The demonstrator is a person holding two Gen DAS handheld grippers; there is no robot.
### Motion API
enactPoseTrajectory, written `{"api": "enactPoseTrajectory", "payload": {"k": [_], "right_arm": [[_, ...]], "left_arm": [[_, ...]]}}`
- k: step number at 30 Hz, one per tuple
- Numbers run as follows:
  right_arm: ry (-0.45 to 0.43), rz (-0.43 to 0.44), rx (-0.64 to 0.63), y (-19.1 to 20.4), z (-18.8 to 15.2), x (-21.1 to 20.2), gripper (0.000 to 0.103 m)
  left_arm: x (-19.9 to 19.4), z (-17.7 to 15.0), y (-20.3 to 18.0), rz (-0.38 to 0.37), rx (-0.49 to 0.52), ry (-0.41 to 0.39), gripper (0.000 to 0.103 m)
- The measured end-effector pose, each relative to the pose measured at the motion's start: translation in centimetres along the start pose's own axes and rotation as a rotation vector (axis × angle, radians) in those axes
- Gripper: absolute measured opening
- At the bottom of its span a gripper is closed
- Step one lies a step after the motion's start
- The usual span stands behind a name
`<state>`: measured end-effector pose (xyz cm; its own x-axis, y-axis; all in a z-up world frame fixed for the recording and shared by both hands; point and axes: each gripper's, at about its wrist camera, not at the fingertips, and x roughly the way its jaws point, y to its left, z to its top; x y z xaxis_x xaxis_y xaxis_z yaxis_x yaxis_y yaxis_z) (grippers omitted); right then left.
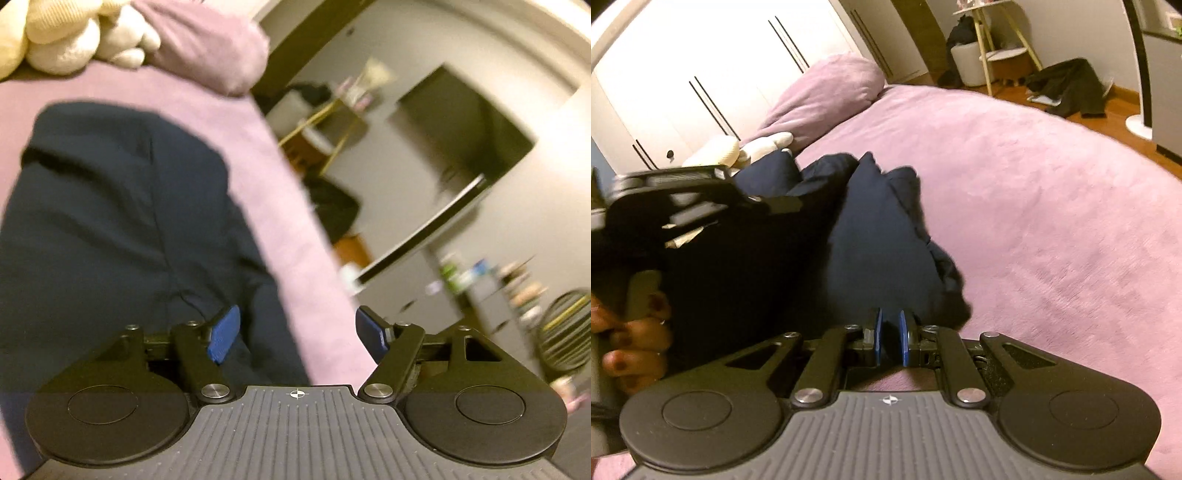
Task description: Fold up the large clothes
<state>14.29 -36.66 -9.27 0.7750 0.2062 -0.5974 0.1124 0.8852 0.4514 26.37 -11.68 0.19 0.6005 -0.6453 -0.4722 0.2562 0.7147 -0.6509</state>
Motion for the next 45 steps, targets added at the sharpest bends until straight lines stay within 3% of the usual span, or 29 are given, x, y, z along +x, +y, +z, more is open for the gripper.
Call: {"api": "enactPoseTrajectory", "payload": {"k": [1, 3, 5, 8, 12, 15, 18, 21, 23, 26, 28, 32, 37, 45], "right_arm": [[-0.018, -0.008, -0.003, 0.1, 0.3, -0.3, 0.015], [-0.058, -0.019, 0.012, 0.4, 1.1, -1.2, 0.016], [-0.121, 0.012, 0.015, 1.5, 2.1, -2.4, 0.016], [-0.204, 0.126, -0.122, 6.0, 3.4, -3.6, 0.016], [-0.168, 0.266, -0.347, 15.2, 3.5, -1.6, 0.016], [-0.157, 0.28, -0.535, 22.1, 2.9, 2.5, 0.016], [-0.117, 0.195, -0.631, 25.6, 3.1, 8.6, 0.015], [-0.103, 0.04, -0.699, 26.0, 3.1, 13.9, 0.015], [-0.093, -0.051, -0.721, 24.2, 3.9, 17.4, 0.014], [-0.166, -0.213, -0.679, 19.2, 4.9, 19.2, 0.014], [-0.152, -0.2, -0.545, 15.2, 6.1, 19.3, 0.013], [-0.222, -0.218, -0.496, 12.0, 5.9, 17.7, 0.011], [-0.245, -0.165, -0.403, 9.5, 6.0, 16.9, 0.011], [-0.258, -0.078, -0.336, 6.3, 5.5, 16.8, 0.011]], "left_arm": [[-2.3, 0.1, 0.1, -0.02, -0.003, -0.038, 0.075], [-6.1, 0.4, 0.8, 0.018, 0.007, -0.136, 0.08], [-9.6, 0.5, 2.3, 0.165, -0.028, -0.258, 0.08], [-13.6, 0.4, 6.0, 0.38, -0.116, -0.381, 0.08], [-15.5, 0.0, 9.6, 0.599, -0.207, -0.396, 0.079], [-14.8, 0.0, 11.0, 0.705, -0.204, -0.369, 0.08], [-14.1, 0.3, 12.2, 0.728, -0.203, -0.341, 0.08], [-11.4, 1.0, 12.1, 0.711, -0.184, -0.302, 0.08], [-9.2, 1.4, 11.8, 0.681, -0.146, -0.27, 0.08], [-4.9, 2.3, 10.1, 0.61, -0.084, -0.246, 0.082], [-1.7, 2.6, 8.6, 0.57, -0.048, -0.249, 0.086], [3.6, 2.5, 7.0, 0.531, -0.005, -0.247, 0.091], [8.1, 1.6, 8.7, 0.671, 0.064, -0.236, 0.099], [9.4, 0.4, 11.4, 0.684, -0.001, -0.25, 0.103]]}}
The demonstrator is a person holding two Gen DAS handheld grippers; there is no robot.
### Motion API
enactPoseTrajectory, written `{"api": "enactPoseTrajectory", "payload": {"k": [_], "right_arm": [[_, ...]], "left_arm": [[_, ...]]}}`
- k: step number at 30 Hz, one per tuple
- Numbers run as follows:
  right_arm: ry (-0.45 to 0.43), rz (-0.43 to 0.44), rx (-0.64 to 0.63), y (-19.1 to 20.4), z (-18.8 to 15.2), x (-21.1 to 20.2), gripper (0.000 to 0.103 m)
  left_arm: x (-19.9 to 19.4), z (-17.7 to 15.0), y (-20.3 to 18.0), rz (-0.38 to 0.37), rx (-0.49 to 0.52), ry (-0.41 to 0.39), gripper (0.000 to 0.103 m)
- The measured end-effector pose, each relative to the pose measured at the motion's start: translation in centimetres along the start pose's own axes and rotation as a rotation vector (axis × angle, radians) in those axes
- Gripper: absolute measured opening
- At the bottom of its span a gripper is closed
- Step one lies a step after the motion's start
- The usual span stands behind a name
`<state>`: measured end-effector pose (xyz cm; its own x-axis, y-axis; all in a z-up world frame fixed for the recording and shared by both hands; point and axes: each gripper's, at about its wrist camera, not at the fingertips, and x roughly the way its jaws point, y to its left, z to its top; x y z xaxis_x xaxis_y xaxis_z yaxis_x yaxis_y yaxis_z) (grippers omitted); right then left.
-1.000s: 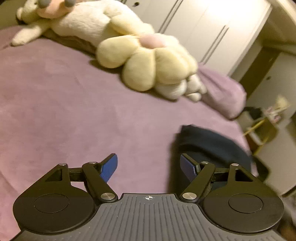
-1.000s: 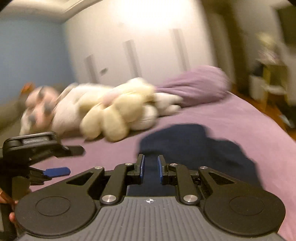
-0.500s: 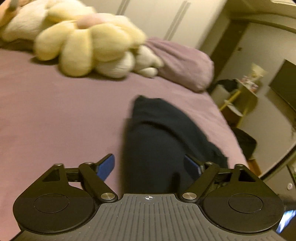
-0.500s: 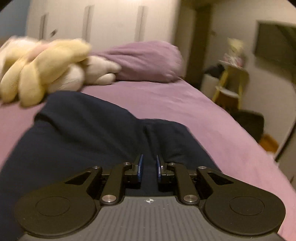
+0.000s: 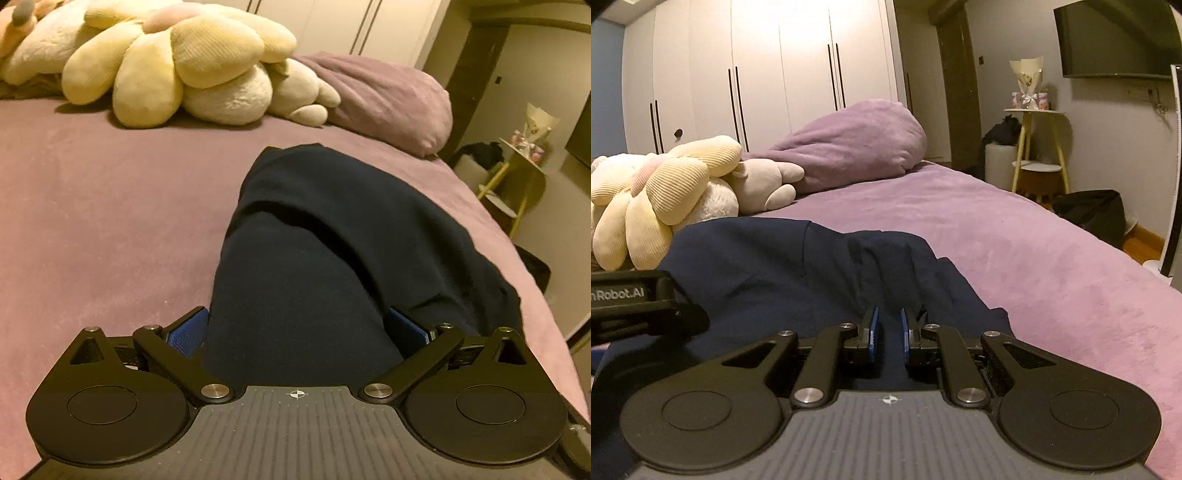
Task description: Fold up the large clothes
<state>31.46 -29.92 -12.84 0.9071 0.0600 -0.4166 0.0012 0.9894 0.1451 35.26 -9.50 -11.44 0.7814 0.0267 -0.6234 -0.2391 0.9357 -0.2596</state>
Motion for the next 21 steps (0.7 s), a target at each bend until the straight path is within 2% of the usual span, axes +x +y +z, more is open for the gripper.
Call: {"api": "enactPoseTrajectory", "payload": {"k": [5, 10, 14, 21], "right_arm": [[0.001, 0.032, 0.021, -0.4, -0.1, 0.2, 0.011], [-0.015, 0.097, 0.064, -1.5, 0.5, -1.7, 0.011], [-0.044, 0.06, 0.032, -2.0, -0.7, -3.0, 0.011], [-0.036, 0.045, 0.028, -2.0, -1.4, -1.6, 0.011]], "left_arm": [[-0.7, 0.2, 0.8, -0.024, -0.009, 0.006, 0.103], [-1.0, 0.1, 1.0, -0.036, 0.006, -0.002, 0.103], [-0.9, 0.0, 1.0, -0.037, 0.0, -0.003, 0.103], [-1.0, 0.0, 0.8, -0.027, -0.008, -0.006, 0.103]]}}
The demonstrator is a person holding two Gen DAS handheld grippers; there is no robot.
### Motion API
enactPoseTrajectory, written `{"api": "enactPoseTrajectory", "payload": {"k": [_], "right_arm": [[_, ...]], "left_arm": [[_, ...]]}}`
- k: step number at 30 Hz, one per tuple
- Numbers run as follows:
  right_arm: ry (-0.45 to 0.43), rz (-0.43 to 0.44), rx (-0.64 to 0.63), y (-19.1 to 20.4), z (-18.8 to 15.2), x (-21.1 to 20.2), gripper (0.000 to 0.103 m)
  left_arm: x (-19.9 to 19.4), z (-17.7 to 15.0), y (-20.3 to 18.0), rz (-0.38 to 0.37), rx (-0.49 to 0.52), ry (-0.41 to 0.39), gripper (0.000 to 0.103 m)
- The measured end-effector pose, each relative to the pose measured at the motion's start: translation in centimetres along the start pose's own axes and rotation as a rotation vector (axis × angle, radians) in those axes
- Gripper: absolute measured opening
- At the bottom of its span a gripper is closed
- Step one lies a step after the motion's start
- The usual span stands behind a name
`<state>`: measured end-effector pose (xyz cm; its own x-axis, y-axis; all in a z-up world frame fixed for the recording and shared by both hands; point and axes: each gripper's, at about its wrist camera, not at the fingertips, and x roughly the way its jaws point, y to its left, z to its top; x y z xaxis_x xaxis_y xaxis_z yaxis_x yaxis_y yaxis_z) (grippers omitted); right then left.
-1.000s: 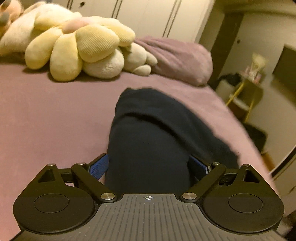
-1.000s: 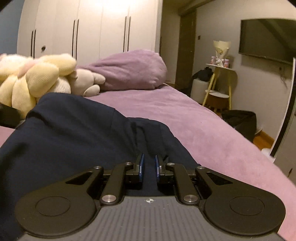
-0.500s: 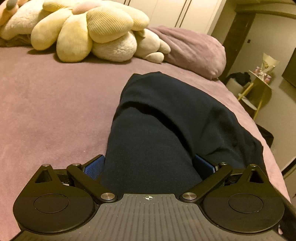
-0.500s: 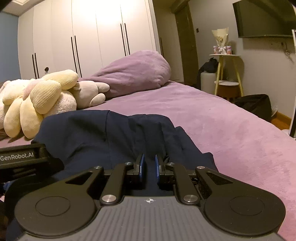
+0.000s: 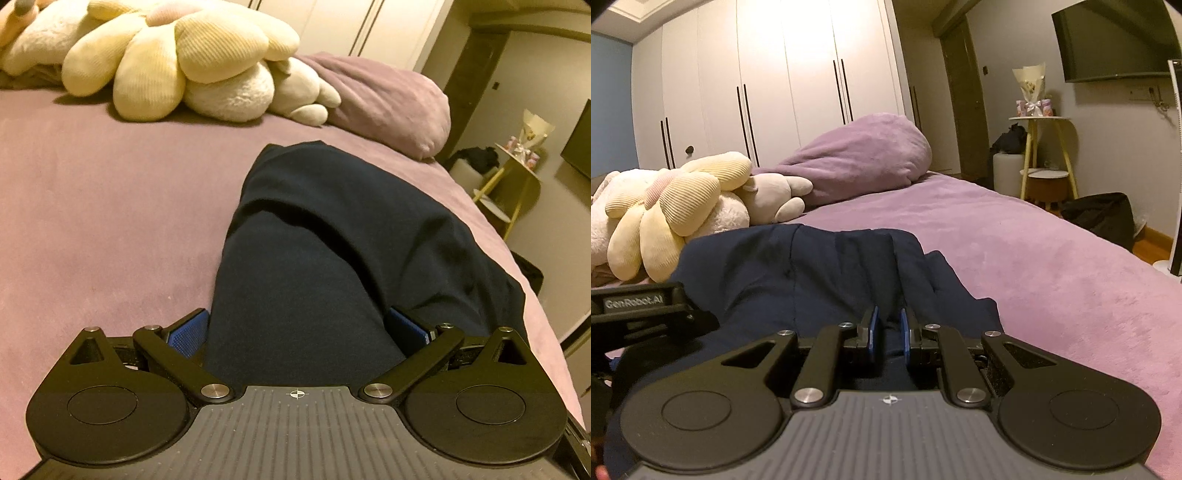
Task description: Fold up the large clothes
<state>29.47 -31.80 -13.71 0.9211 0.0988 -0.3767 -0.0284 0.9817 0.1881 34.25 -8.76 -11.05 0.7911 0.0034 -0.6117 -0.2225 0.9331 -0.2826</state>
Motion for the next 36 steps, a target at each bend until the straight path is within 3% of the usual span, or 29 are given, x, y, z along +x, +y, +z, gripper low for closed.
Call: {"api": "enactPoseTrajectory", "payload": {"k": [3, 8, 12, 14, 17, 18, 23, 25, 26, 29, 33, 36], "right_arm": [[0.006, 0.005, 0.005, -0.1, 0.4, 0.1, 0.011], [0.004, 0.012, 0.035, -0.4, 0.6, -0.3, 0.011], [0.009, 0.007, 0.036, -0.3, 0.9, -0.7, 0.015], [0.0, -0.003, 0.034, -0.1, 1.0, -1.5, 0.022], [-0.01, -0.005, 0.01, -0.2, 0.0, -2.9, 0.024], [-0.013, -0.014, -0.007, -0.2, -0.4, -3.2, 0.024], [0.073, -0.012, -0.041, 0.1, 1.0, -3.8, 0.027], [0.13, 0.025, -0.021, -0.7, 2.6, -4.7, 0.038], [0.154, 0.041, 0.007, -1.7, 3.5, -5.4, 0.051], [0.245, 0.076, 0.159, -6.1, 4.6, -6.1, 0.056], [0.404, 0.211, 0.44, -11.2, 4.0, -3.7, 0.056], [0.476, 0.274, 0.582, -12.5, 3.1, -1.3, 0.057]], "left_arm": [[-2.4, -0.1, -0.3, 0.0, 0.007, -0.015, 0.103], [-7.4, -3.8, 0.6, -0.098, -0.035, -0.035, 0.103], [-7.7, -5.3, 1.6, -0.089, -0.07, -0.039, 0.103], [-7.6, -5.3, 1.1, -0.07, -0.006, -0.06, 0.103], [-7.6, -6.3, -0.3, -0.019, 0.176, -0.146, 0.103], [-7.6, -6.2, -0.1, -0.021, 0.178, -0.142, 0.103], [-8.1, -2.1, 3.7, -0.148, -0.022, 0.064, 0.103], [-8.4, -0.8, 5.5, -0.182, -0.058, 0.093, 0.103], [-8.4, -0.2, 6.4, -0.197, -0.068, 0.1, 0.103], [-6.9, 1.1, 8.3, -0.252, -0.119, 0.156, 0.103], [-3.6, 1.0, 9.6, -0.315, -0.278, 0.258, 0.102], [-2.2, 1.0, 8.7, -0.359, -0.273, 0.275, 0.096]]}}
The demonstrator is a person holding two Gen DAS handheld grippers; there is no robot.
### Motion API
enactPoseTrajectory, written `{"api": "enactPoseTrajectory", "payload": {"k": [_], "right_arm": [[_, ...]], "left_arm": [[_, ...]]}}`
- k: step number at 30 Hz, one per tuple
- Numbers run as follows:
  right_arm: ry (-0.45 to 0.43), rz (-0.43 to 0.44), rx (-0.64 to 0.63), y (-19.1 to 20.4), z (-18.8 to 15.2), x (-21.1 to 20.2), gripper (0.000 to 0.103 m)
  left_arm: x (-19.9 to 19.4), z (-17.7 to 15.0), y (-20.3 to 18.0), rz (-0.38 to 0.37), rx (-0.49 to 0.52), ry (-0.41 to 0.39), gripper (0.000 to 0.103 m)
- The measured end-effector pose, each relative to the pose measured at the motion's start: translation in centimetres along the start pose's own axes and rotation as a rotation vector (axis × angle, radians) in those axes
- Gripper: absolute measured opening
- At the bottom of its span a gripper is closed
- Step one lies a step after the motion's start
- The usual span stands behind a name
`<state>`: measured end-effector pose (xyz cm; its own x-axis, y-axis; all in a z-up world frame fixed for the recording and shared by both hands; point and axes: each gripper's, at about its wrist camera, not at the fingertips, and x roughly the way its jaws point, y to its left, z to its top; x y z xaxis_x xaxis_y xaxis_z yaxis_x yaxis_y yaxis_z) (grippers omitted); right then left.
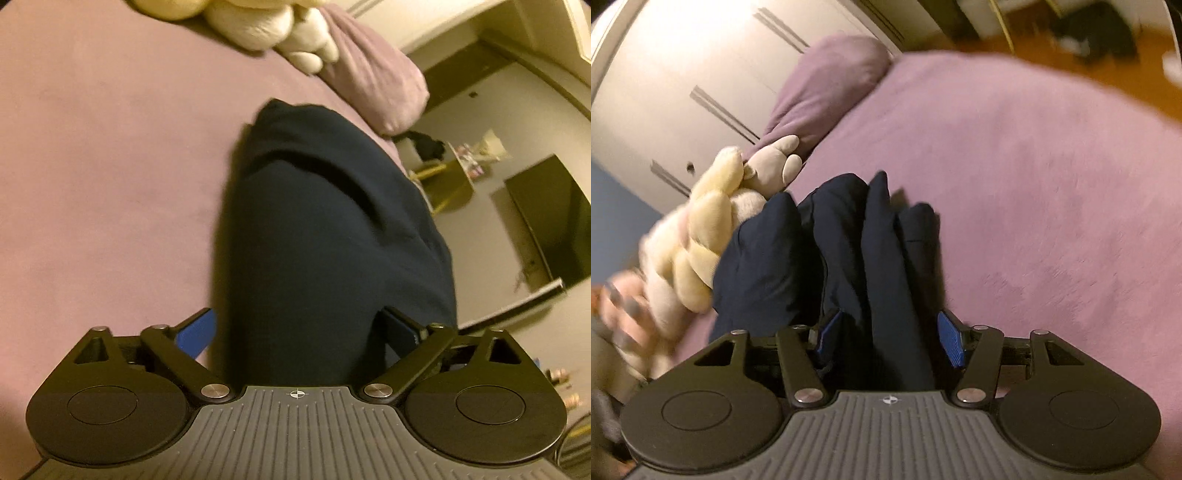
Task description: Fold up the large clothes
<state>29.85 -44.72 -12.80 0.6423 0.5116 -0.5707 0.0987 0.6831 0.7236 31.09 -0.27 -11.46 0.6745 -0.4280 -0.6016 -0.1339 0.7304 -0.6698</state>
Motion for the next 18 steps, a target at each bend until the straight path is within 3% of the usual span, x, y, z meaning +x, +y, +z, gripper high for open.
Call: {"api": "enactPoseTrajectory", "payload": {"k": [4, 7, 10, 13, 18], "right_arm": [[0.054, 0.047, 0.087, -1.1, 0.8, 2.5, 0.056], [0.072, 0.063, 0.062, -0.7, 0.9, 3.2, 0.047], [0.081, 0.073, 0.04, 0.1, 0.7, 3.3, 0.039], [0.077, 0.073, 0.03, 1.4, 0.7, 3.1, 0.037], [0.113, 0.109, -0.001, 5.2, 0.1, 5.1, 0.037]], "left_arm": [[1.1, 0.6, -0.7, 0.006, 0.032, 0.011, 0.087], [0.5, 0.8, -1.4, 0.008, 0.072, 0.008, 0.072], [-0.5, 1.4, -2.1, -0.008, 0.09, 0.007, 0.064], [-2.0, 2.2, -2.3, -0.022, 0.098, -0.007, 0.063], [-6.4, 3.9, -1.1, 0.08, 0.142, -0.103, 0.063]]}}
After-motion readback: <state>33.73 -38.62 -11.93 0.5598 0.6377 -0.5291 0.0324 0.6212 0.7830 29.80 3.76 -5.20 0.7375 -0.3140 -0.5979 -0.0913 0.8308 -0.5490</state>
